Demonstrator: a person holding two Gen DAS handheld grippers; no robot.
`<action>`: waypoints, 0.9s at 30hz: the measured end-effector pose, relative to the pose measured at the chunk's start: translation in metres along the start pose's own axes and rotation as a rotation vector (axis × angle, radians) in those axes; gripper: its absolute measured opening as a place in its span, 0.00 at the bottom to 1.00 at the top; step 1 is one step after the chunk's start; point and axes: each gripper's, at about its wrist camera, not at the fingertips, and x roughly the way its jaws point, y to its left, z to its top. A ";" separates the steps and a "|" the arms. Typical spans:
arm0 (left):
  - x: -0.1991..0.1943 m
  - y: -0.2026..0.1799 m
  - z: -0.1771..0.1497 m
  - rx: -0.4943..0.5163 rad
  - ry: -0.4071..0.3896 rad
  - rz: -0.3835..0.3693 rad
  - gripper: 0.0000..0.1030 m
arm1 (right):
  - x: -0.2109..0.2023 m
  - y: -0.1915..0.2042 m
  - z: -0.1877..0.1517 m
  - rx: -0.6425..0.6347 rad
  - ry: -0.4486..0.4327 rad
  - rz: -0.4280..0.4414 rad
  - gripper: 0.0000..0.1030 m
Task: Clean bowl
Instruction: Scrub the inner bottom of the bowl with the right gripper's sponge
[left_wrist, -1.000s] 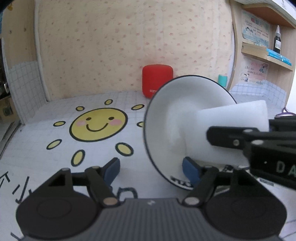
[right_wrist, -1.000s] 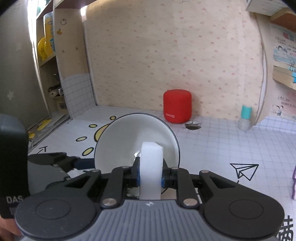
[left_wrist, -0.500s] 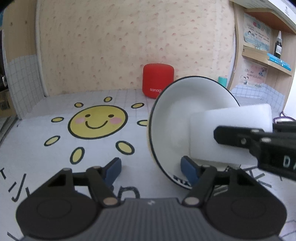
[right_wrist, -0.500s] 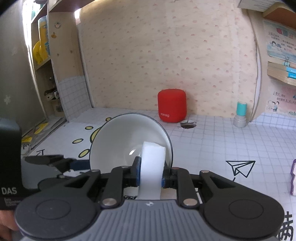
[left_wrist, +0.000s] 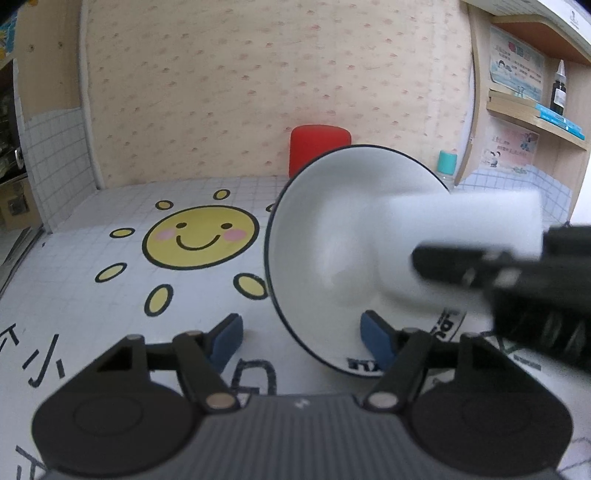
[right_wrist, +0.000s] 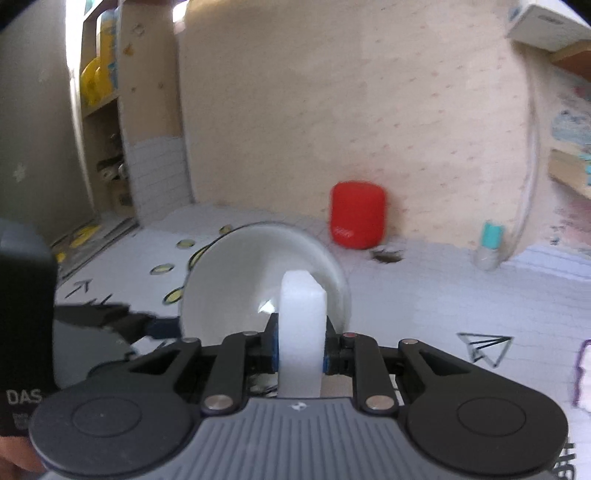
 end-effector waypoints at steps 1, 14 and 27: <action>0.000 0.000 0.000 0.000 -0.001 0.000 0.67 | 0.002 0.000 0.003 0.004 -0.004 0.008 0.18; -0.002 0.006 -0.003 -0.013 -0.002 0.003 0.67 | 0.011 0.010 -0.004 -0.019 0.036 0.037 0.18; -0.007 0.012 -0.005 -0.001 -0.002 0.021 0.66 | -0.001 0.005 -0.002 -0.017 -0.020 0.030 0.17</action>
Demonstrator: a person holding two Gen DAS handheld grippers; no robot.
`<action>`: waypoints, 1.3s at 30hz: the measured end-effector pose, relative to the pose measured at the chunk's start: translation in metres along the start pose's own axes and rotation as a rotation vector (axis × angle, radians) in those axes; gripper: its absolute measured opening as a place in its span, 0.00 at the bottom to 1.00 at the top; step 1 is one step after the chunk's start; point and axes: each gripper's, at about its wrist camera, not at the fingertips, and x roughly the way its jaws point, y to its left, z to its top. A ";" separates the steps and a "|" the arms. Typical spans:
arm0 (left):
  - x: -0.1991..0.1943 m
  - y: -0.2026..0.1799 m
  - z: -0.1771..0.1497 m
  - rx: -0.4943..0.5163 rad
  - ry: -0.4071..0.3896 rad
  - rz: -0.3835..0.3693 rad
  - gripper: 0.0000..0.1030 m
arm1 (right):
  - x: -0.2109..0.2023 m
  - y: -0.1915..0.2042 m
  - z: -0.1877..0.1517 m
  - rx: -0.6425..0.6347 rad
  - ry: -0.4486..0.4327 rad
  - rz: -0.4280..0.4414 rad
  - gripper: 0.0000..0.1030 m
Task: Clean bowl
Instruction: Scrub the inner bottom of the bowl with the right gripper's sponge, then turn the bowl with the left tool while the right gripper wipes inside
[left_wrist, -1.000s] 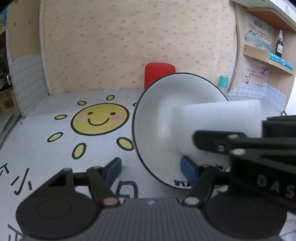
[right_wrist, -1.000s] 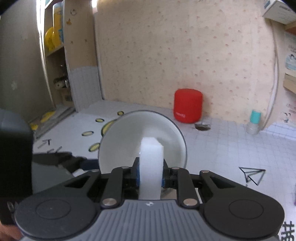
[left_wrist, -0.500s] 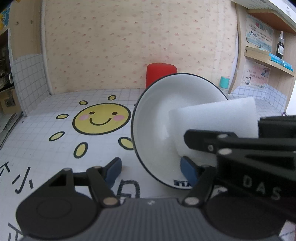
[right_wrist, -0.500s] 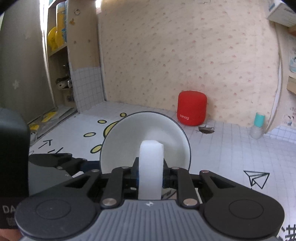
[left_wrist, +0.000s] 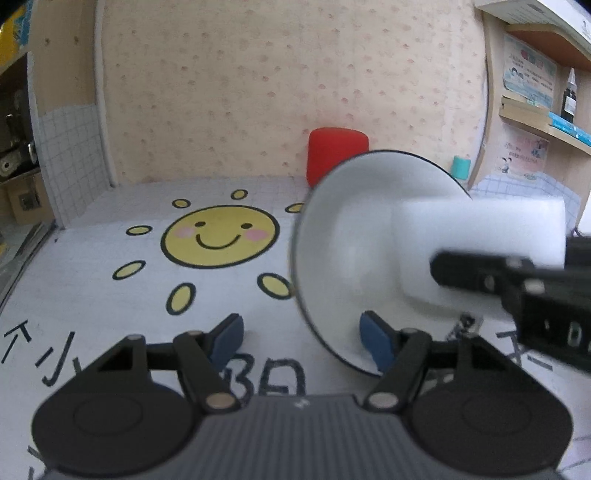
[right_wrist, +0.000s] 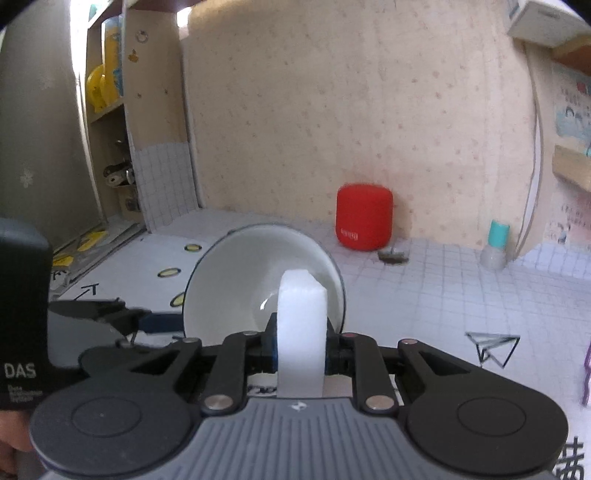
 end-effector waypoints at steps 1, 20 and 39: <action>-0.001 -0.001 -0.001 0.002 -0.001 0.001 0.66 | 0.002 0.001 0.004 0.003 -0.002 0.001 0.17; -0.004 0.000 -0.004 -0.022 -0.005 0.008 0.66 | 0.020 0.020 0.014 -0.007 0.033 0.047 0.17; -0.007 0.021 -0.003 -0.042 -0.004 0.030 0.71 | 0.014 0.022 0.001 -0.032 0.075 0.043 0.17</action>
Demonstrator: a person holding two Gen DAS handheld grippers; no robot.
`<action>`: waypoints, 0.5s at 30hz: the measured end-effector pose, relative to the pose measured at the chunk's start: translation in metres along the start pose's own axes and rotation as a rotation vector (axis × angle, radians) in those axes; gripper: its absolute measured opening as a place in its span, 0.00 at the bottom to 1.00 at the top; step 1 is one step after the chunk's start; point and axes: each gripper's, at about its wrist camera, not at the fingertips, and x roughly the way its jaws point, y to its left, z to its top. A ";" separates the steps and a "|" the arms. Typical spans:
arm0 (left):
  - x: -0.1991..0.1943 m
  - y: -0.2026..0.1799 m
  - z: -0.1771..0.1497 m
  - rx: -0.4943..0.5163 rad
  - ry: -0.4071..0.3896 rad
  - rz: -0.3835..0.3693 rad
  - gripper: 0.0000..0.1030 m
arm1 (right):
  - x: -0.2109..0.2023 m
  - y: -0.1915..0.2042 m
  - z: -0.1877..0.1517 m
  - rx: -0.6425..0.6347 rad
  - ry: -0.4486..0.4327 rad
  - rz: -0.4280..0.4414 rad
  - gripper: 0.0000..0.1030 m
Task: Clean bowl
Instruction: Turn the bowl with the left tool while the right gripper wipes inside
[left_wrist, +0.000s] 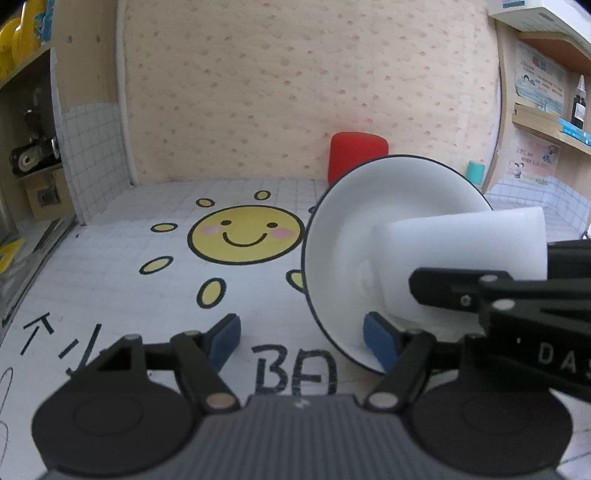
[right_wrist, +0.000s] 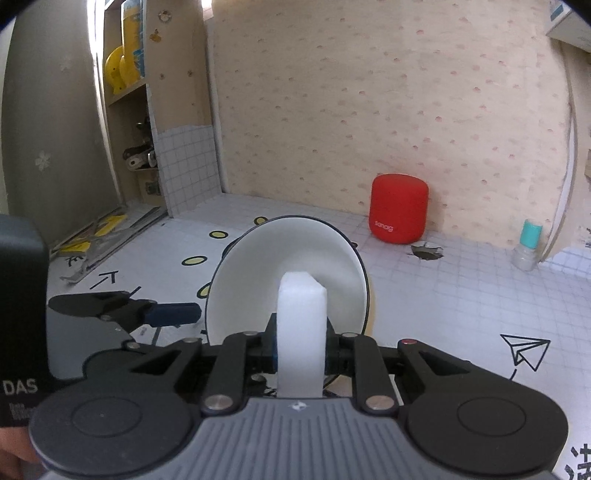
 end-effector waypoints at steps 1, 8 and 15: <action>0.000 -0.001 0.000 -0.004 0.007 -0.010 0.71 | 0.000 0.000 0.000 -0.002 -0.002 -0.006 0.17; -0.002 -0.008 -0.005 0.010 -0.008 -0.006 0.70 | 0.001 -0.003 0.009 0.024 -0.032 -0.017 0.17; -0.005 -0.006 -0.008 0.003 -0.010 -0.004 0.70 | 0.008 0.012 0.008 -0.013 0.011 0.048 0.18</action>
